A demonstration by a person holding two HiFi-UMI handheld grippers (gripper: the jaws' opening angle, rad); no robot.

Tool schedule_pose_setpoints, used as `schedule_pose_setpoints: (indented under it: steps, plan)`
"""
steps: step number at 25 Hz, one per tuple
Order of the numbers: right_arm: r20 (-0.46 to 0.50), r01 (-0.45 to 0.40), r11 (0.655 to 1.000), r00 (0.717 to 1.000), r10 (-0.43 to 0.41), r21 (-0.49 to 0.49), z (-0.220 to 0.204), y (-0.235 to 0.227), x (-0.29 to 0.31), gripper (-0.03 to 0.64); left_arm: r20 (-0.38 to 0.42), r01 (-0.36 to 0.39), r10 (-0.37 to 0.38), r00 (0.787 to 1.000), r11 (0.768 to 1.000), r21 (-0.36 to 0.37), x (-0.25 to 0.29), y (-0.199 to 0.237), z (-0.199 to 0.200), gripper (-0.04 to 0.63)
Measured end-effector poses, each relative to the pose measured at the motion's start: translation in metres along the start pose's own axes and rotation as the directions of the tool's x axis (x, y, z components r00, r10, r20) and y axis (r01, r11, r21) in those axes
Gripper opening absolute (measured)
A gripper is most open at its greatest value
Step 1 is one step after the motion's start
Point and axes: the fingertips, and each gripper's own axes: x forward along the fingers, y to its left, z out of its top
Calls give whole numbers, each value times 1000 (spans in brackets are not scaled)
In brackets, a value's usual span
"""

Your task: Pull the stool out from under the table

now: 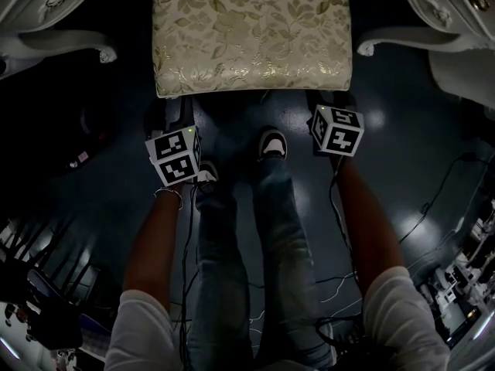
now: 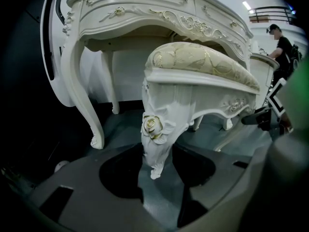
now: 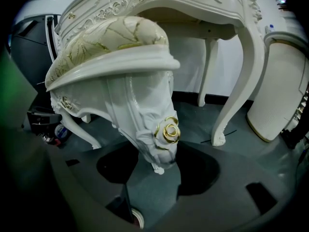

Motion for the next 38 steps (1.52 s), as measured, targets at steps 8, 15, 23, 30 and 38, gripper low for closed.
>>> schedule_pose_setpoints:
  steps: [8, 15, 23, 30, 38]
  plan:
    - [-9, -17, 1000, 1000, 17, -11, 0, -2, 3, 239, -23, -14, 14, 1000, 1000, -12, -3, -3, -1, 201]
    - [-40, -9, 1000, 999, 9, -4, -4, -2, 2, 241, -50, 4, -5, 999, 1000, -11, -1, -3, -3, 202]
    - [-52, 11, 1000, 999, -11, -4, -2, -2, -5, 239, -75, 23, -25, 997, 999, -24, -1, -2, -1, 201]
    - [-67, 16, 1000, 998, -16, 3, -3, -2, -9, 241, -89, 35, -38, 995, 999, -31, -2, -2, -1, 201]
    - [-89, 41, 998, 995, -38, 40, -11, 7, -16, 239, -103, 58, -58, 993, 998, -5, 5, 5, 2, 201]
